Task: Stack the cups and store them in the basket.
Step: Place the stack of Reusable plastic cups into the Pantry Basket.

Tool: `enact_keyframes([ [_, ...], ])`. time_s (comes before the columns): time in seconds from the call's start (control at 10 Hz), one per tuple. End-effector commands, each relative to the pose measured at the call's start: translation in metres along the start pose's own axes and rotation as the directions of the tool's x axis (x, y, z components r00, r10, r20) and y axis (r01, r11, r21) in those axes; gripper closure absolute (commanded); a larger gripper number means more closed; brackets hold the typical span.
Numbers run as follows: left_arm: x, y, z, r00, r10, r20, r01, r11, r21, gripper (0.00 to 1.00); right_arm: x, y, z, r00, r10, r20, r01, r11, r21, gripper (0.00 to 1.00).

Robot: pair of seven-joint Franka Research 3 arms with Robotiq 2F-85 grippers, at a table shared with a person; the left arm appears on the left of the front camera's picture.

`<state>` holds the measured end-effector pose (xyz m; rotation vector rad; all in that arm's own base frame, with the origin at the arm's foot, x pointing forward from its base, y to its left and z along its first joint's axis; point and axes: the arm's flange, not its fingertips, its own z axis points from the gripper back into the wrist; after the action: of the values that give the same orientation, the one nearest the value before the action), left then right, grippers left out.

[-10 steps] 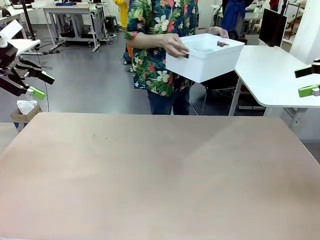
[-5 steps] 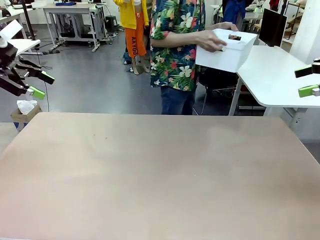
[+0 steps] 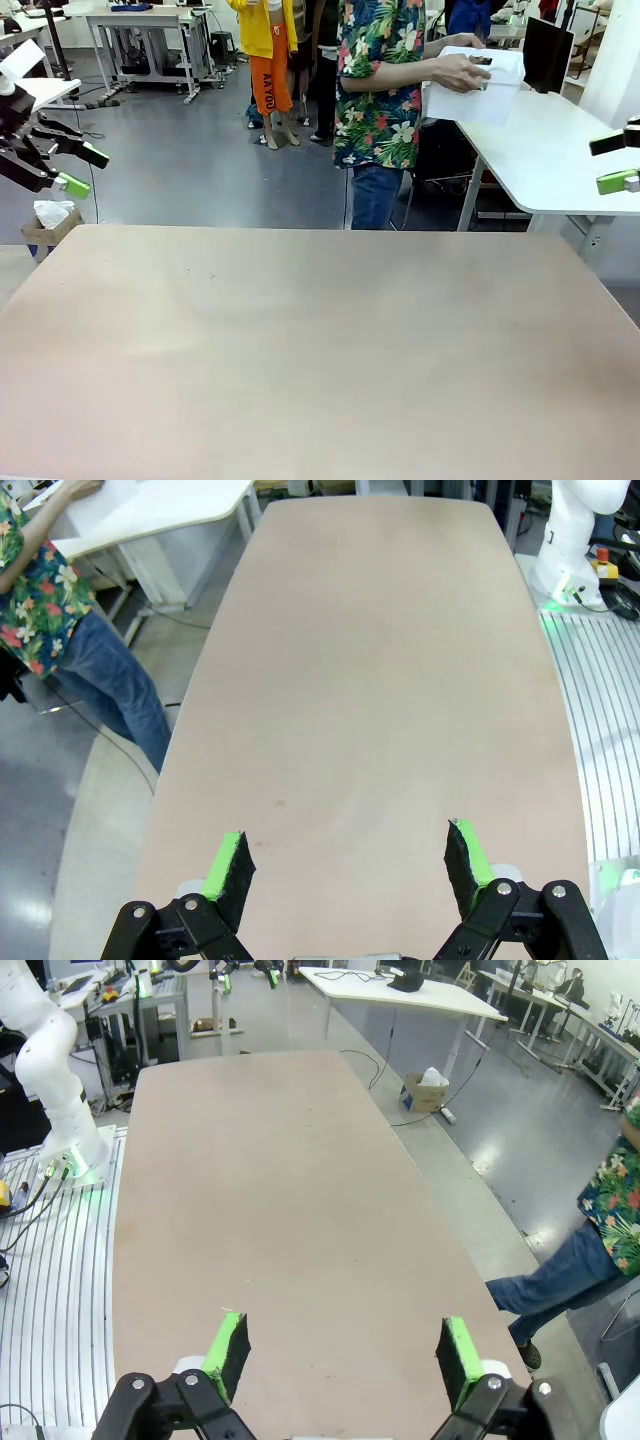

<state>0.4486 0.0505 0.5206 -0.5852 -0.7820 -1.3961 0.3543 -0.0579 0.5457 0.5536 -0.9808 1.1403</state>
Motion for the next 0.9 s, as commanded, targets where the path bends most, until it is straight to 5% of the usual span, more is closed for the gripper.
enact_keyframes([
  [0.0,0.0002,-0.0011,0.0005,1.000,0.002,-0.006,-0.002,1.000,-0.005,0.00,0.0034,-0.0014,0.0005,1.000,0.008,0.026,-0.008,1.000,-0.003,0.00],
  [0.8,0.0002,-0.0011,0.0005,1.000,0.002,-0.006,-0.002,1.000,-0.005,0.00,0.0034,-0.0014,0.0005,1.000,0.008,0.026,-0.008,1.000,-0.003,0.00],
])
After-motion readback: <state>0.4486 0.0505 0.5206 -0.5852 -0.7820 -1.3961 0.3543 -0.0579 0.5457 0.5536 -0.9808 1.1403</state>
